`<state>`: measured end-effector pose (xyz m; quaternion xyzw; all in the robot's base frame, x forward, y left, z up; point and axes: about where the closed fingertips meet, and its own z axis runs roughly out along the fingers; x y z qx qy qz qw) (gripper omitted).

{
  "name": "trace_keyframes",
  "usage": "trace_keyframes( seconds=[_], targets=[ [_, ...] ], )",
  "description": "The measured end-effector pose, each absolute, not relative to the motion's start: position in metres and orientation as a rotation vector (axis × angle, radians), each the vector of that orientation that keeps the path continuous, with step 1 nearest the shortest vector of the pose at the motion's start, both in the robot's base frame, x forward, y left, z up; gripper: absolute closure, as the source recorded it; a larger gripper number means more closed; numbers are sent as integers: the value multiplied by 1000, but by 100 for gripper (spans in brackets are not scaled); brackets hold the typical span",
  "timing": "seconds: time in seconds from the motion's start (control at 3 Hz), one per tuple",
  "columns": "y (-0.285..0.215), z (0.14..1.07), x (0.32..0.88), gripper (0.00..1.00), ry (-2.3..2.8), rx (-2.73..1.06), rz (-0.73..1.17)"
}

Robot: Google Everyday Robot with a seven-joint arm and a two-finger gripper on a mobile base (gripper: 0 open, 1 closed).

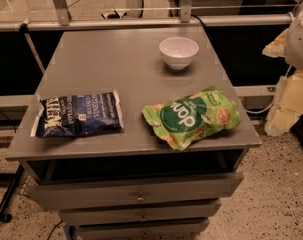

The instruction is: Move white bowl near blue chip bag

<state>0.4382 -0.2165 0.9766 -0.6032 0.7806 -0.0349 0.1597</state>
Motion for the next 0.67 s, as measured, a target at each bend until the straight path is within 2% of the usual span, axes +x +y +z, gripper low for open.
trace_keyframes(
  seconds=[0.33,0.67],
  targets=[
    [-216,977,438,0,2230,-1724,-100],
    [-206,970,485,0,2124,-1775,-68]
  ],
)
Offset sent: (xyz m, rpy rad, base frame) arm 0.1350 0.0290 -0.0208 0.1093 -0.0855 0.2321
